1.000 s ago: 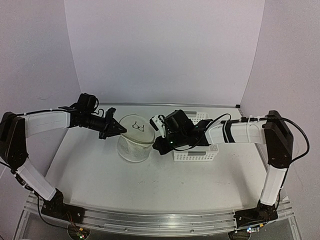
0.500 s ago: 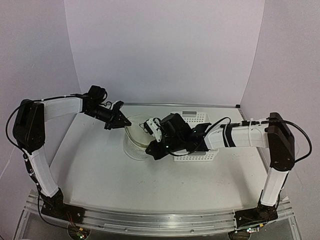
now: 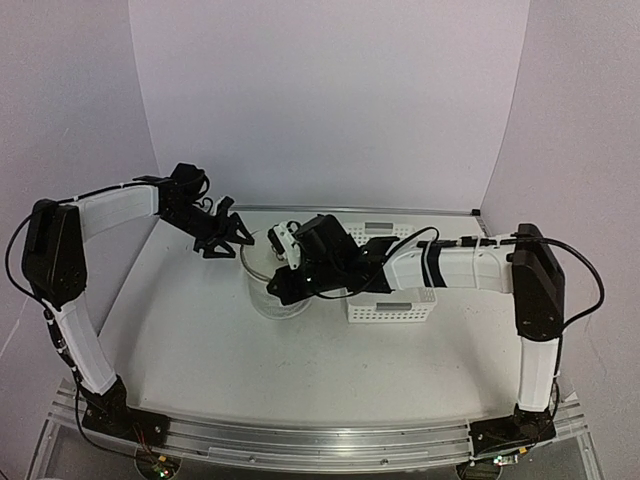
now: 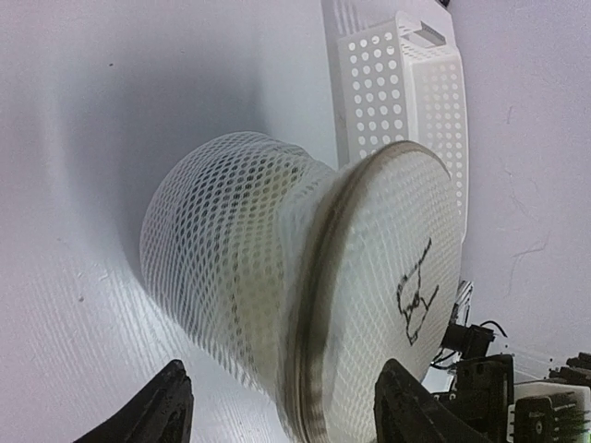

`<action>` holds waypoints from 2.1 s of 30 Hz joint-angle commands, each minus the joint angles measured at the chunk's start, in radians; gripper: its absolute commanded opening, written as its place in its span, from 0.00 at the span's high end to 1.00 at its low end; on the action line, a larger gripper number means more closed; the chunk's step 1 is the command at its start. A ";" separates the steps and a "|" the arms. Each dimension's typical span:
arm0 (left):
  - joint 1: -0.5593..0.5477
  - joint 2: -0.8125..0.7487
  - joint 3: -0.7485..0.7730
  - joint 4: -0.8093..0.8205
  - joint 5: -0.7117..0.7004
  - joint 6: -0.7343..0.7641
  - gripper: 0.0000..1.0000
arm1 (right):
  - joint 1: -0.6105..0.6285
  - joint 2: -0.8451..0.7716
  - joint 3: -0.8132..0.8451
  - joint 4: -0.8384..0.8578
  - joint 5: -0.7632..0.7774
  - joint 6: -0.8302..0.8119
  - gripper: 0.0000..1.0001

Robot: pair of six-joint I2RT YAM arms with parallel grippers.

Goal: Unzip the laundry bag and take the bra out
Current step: Hold the laundry bag at the center of the board, then unzip the zipper of the laundry bag.

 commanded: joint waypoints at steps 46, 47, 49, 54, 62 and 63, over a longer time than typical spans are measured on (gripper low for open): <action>-0.049 -0.289 -0.531 0.619 0.077 -0.660 0.67 | 0.001 0.006 0.099 0.010 -0.032 -0.016 1.00; -0.048 -0.286 -0.534 0.619 0.077 -0.658 0.70 | 0.002 0.004 0.097 0.010 -0.032 -0.016 1.00; -0.048 -0.278 -0.536 0.620 0.080 -0.655 0.78 | 0.002 -0.003 0.092 0.013 -0.032 -0.017 1.00; -0.049 -0.259 -0.525 0.625 0.086 -0.648 0.95 | 0.002 -0.028 0.070 0.023 -0.040 -0.024 1.00; -0.047 -0.244 -0.507 0.632 0.089 -0.640 1.00 | 0.002 -0.060 0.015 0.029 -0.011 -0.045 1.00; -0.045 -0.246 -0.505 0.631 0.090 -0.640 1.00 | 0.002 -0.066 0.003 0.028 -0.002 -0.051 1.00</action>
